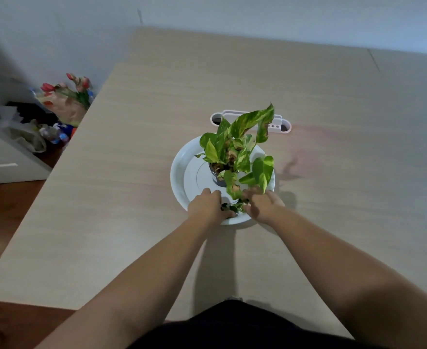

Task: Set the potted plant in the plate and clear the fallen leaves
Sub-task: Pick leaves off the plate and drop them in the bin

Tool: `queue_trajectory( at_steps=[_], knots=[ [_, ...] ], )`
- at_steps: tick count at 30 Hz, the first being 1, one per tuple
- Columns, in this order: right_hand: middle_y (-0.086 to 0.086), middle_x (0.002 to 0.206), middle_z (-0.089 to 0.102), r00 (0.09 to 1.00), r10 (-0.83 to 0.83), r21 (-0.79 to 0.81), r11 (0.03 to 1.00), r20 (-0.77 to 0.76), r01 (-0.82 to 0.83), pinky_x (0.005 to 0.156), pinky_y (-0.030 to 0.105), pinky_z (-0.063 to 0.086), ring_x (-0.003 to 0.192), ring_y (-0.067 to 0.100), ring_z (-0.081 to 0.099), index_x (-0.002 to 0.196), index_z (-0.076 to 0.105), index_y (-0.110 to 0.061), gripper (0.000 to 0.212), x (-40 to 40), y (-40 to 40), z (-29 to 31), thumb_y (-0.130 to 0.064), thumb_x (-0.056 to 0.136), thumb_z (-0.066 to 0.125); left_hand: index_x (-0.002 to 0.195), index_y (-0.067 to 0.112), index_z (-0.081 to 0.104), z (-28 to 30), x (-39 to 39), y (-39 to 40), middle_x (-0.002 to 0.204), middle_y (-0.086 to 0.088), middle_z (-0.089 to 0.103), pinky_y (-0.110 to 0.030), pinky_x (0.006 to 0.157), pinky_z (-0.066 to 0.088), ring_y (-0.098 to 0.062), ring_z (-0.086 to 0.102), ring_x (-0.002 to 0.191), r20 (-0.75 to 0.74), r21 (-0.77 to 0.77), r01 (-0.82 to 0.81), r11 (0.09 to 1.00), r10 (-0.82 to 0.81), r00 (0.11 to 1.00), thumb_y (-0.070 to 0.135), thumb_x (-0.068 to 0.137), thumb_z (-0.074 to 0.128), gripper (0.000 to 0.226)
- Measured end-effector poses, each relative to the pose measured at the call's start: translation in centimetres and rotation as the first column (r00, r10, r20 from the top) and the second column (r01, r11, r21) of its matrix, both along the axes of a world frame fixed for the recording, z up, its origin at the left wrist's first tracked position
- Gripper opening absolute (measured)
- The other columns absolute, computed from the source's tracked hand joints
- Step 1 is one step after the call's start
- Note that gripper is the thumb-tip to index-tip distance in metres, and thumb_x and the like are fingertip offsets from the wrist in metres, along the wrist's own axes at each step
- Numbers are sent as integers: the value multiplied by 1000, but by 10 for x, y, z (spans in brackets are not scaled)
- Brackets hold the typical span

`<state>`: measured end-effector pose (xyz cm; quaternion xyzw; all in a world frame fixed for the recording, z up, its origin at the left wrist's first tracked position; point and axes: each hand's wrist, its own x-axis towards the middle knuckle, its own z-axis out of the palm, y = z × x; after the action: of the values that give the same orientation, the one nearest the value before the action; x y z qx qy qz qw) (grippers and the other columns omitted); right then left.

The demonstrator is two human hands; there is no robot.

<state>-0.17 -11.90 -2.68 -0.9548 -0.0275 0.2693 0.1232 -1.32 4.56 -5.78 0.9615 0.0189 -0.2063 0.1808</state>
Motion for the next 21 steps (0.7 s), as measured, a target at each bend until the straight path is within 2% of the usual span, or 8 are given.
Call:
queue_trajectory(
  at_steps=[3, 7, 10, 14, 16, 19, 21],
  knots=[
    [5, 151, 37, 983, 177, -109, 979, 41, -171, 109, 35, 29, 137, 25, 37, 145, 31, -22, 46, 4, 4, 2, -24, 99, 35, 103, 20, 58, -3, 2, 0, 99, -5, 51, -37, 68, 49, -29, 59, 89, 27, 44, -6, 999, 5, 1000, 49, 75, 67, 41],
    [6, 151, 36, 963, 268, -186, 946, -4, -264, 108, 36, 31, 136, 26, 38, 144, 33, -25, 47, 7, 2, -6, -31, 97, 37, 97, 17, 59, -6, 8, 11, 90, -2, 46, -33, 66, 43, -29, 59, 93, 43, 12, 46, 999, -46, 998, 26, 81, 61, 19],
    [7, 144, 42, 976, 219, -152, 965, 15, -214, 105, 38, 32, 129, 29, 44, 139, 41, -27, 48, 7, 7, -10, -44, 94, 40, 87, 21, 57, -5, 10, 17, 87, -2, 47, -31, 64, 39, -28, 59, 91, 29, -27, 62, 998, -61, 998, 24, 80, 64, 10],
    [6, 130, 46, 995, 94, -143, 986, 45, -86, 100, 39, 36, 121, 30, 47, 126, 51, -16, 57, 1, 27, -13, -56, 85, 49, 91, 23, 59, -5, 10, 14, 85, -1, 47, -31, 63, 39, -25, 56, 83, 34, -10, 62, 998, -62, 998, 30, 77, 64, 16],
    [6, 128, 45, 995, 66, -155, 986, 68, -55, 101, 39, 37, 118, 31, 47, 125, 53, -15, 57, 0, 35, -18, -55, 83, 52, 89, 24, 58, -6, 8, 14, 86, -1, 46, -31, 62, 40, -25, 56, 83, 34, -3, 61, 998, -61, 998, 31, 78, 64, 15],
    [7, 127, 45, 995, 34, -147, 989, 92, -20, 101, 39, 39, 118, 31, 48, 127, 52, -14, 54, -2, 40, -19, -49, 86, 56, 83, 23, 59, -6, 8, 17, 92, -5, 49, -31, 62, 38, -29, 59, 90, 35, 8, 65, 998, -65, 997, 19, 82, 60, 4],
    [8, 126, 46, 996, -2, -111, 994, 85, 11, 99, 40, 42, 118, 32, 49, 125, 49, -10, 47, -2, 38, -20, -38, 89, 58, 92, 20, 66, -7, 9, 20, 102, -7, 56, -31, 64, 40, -29, 60, 96, 28, 17, 72, 997, -72, 997, 11, 82, 59, 15]
  ],
)
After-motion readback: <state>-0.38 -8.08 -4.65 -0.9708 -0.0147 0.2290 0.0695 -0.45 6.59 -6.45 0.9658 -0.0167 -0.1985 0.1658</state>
